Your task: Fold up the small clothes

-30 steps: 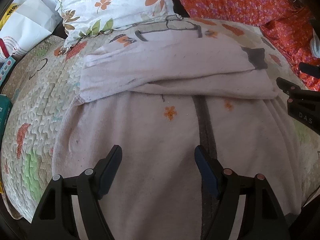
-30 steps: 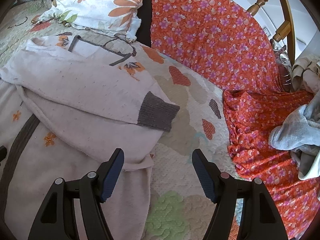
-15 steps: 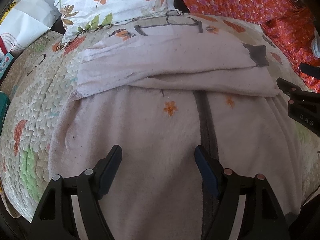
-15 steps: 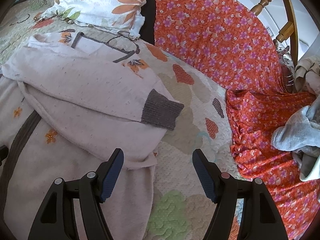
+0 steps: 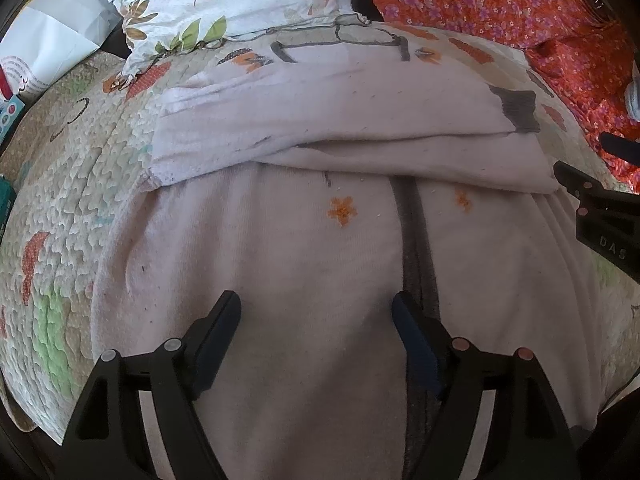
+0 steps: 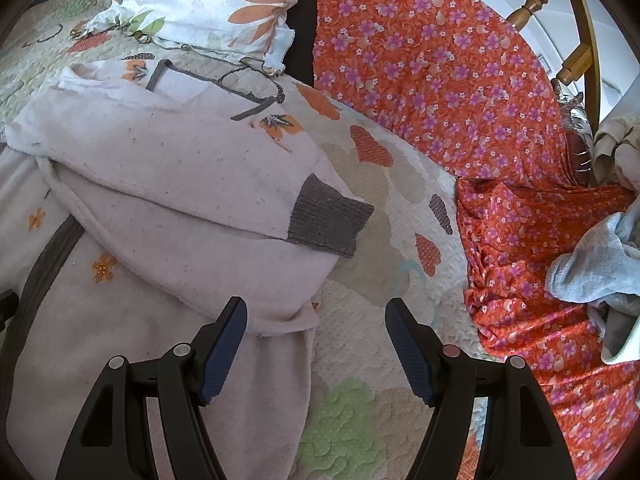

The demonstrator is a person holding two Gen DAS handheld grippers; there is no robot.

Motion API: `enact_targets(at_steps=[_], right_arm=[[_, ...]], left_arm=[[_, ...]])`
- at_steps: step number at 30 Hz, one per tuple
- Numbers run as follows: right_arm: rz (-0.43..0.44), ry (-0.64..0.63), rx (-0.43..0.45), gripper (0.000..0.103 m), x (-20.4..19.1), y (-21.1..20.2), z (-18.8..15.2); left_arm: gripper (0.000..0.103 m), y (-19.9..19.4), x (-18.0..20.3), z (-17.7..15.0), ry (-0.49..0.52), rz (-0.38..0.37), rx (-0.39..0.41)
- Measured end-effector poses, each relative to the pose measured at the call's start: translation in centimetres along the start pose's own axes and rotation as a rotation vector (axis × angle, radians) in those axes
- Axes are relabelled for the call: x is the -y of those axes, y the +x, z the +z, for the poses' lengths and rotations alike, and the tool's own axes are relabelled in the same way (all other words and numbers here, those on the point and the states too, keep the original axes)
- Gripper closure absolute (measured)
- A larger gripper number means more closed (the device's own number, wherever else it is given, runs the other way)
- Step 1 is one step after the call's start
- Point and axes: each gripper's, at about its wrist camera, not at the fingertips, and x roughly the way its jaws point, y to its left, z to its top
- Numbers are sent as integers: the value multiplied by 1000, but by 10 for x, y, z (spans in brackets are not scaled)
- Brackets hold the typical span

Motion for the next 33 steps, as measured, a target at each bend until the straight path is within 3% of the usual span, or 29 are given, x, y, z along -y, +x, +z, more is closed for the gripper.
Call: enact_targets(at_steps=[33], right_arm=[[21, -26, -19, 26, -5, 6, -3]], left_arm=[[25, 1, 0, 0, -1, 2, -2]])
